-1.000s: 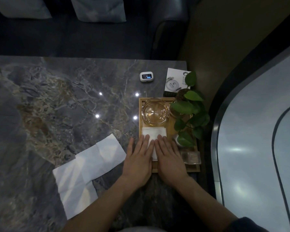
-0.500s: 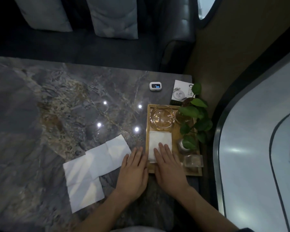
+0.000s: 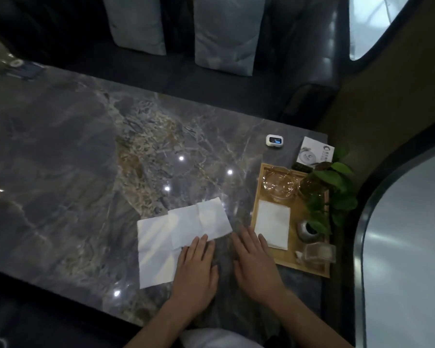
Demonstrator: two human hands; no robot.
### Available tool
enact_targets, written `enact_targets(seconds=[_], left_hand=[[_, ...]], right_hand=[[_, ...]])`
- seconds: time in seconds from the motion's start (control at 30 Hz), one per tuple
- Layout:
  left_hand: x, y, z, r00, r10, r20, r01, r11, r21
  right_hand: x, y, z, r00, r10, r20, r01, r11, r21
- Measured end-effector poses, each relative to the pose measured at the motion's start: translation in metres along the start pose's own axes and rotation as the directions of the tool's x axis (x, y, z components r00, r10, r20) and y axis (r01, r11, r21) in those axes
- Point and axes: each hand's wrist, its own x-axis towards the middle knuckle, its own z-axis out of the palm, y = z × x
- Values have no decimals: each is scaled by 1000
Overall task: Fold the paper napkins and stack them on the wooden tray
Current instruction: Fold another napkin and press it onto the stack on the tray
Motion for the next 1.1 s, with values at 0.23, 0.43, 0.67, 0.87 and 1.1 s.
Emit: enact_targets(seconds=[0.23, 0.43, 0.67, 0.87, 1.1], left_hand=[[-3, -18, -1, 998, -68, 0, 68, 997, 25], [2, -27, 1, 997, -71, 1, 71, 997, 13], [12, -32, 4, 999, -34, -27, 33, 999, -11], [23, -33, 10, 998, -22, 58, 20, 999, 35], [20, -34, 8, 999, 40, 2, -40, 999, -1]], right_hand=[[8, -14, 3, 998, -29, 48, 30, 1000, -10], [18, -16, 9, 996, -53, 72, 57, 997, -58], [28, -17, 11, 991, -35, 126, 43, 997, -66], [43, -21, 20, 964, -6, 265, 34, 994, -102], [37, -19, 15, 985, -43, 165, 48, 999, -26]])
